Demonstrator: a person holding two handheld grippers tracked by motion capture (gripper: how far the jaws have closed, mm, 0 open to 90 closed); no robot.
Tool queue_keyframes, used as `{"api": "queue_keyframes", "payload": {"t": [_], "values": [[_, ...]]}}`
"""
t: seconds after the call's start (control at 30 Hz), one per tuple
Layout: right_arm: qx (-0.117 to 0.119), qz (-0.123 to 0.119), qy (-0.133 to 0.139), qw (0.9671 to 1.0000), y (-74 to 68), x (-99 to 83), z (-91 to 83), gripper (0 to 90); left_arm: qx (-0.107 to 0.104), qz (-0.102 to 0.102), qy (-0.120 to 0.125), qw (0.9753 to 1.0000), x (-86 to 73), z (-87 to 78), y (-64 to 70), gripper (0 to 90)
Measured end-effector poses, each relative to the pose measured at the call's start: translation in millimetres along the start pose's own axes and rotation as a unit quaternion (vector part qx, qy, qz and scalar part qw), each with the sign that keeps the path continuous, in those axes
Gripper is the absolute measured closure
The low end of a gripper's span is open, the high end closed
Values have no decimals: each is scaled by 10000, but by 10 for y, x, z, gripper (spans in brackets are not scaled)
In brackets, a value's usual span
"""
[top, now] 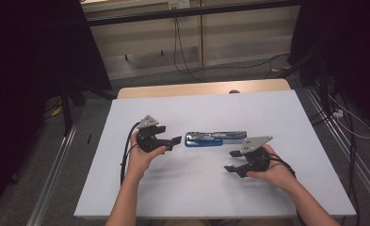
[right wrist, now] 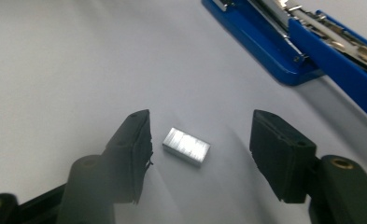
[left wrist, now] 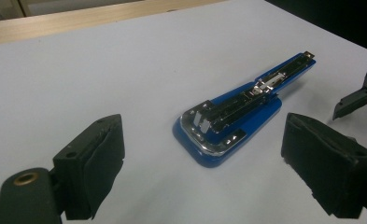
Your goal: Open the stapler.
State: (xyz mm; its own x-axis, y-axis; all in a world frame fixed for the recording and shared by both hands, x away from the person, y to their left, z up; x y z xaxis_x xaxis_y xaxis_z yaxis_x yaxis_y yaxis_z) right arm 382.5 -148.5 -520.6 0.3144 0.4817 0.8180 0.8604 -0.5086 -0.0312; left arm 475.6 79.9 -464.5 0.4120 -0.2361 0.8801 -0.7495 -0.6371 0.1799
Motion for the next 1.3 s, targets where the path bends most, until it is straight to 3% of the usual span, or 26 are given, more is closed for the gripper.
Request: {"api": "queue_keyframes", "payload": {"t": [0.17, 0.37, 0.83, 1.23, 1.3], "values": [[90, -161, -89, 9998, -49, -7, 52, 473, -4, 1, 1, 10000, 2, -3, -2, 137], [174, -168, -124, 9996, -70, -7, 67, 513, 1, 8, -1, 10000, 0, 4, -1, 139], [396, -202, -260, 9987, -139, -54, -32, 754, 43, 18, 29, 10000, 12, -20, -17, 140], [472, 15, -221, 9986, -135, -54, -13, 796, 78, 19, 63, 9999, 27, -48, -30, 141], [454, -37, -235, 9987, -140, -51, -12, 797, 86, 22, 79, 9999, 34, -55, -38, 141]]}}
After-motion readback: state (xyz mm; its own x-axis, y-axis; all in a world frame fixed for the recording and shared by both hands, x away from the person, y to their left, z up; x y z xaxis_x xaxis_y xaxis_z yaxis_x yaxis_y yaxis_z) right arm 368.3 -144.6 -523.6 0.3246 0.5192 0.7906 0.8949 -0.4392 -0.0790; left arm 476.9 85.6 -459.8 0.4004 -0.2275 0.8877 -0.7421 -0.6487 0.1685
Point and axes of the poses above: each handheld gripper's, and its own axes: z roughly forward along the jaws, x roughly out of its top, y roughly to its right, the point moved 9 cm from there along z, roughly forward along the jaws, and after that the axes turned 4 degrees about y, right-handed, at the moved point
